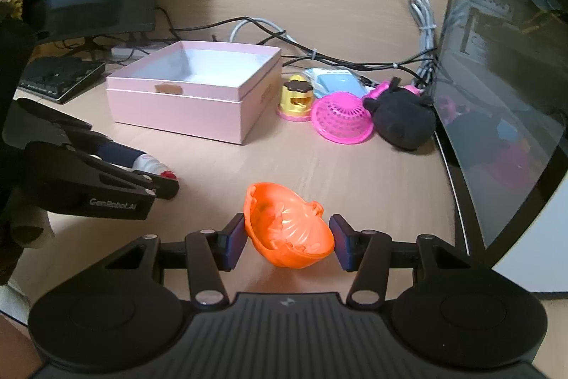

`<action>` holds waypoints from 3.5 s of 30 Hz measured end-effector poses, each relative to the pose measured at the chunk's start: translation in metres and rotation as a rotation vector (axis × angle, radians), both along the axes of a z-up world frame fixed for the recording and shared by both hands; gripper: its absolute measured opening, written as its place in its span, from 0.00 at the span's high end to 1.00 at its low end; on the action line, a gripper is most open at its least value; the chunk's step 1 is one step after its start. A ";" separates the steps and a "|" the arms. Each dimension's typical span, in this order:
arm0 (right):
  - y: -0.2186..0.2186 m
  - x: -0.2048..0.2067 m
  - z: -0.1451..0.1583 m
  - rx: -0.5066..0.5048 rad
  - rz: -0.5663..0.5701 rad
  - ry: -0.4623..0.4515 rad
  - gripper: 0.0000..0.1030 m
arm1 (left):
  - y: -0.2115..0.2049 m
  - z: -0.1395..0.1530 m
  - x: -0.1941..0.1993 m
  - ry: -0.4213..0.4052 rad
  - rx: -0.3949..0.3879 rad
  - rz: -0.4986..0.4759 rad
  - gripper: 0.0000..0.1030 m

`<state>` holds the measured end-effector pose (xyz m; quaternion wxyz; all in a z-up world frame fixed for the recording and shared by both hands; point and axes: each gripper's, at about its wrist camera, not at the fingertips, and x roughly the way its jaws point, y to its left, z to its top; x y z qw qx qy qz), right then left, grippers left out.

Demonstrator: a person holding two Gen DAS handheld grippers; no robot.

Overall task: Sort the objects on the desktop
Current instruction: 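Grasp the orange half-shell with the right gripper while the left gripper grasps the white bottle, then carry both objects into the pink box and open both grippers, then grasp the yellow pudding cup with brown top with the right gripper, then set the pudding cup down in front of the left gripper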

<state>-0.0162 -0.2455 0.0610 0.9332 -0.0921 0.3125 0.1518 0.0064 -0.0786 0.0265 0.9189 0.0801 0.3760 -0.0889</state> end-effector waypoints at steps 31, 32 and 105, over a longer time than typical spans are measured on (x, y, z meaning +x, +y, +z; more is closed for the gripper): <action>0.065 0.125 0.102 0.131 0.154 -0.236 0.30 | 0.125 0.102 0.057 -0.305 -0.080 0.231 0.01; 0.061 0.129 0.087 0.113 0.130 -0.196 0.30 | 0.127 0.094 0.050 -0.273 -0.087 0.232 0.00; 0.093 0.156 0.009 0.341 0.134 0.093 0.31 | 0.074 0.019 -0.041 0.021 -0.080 0.065 0.00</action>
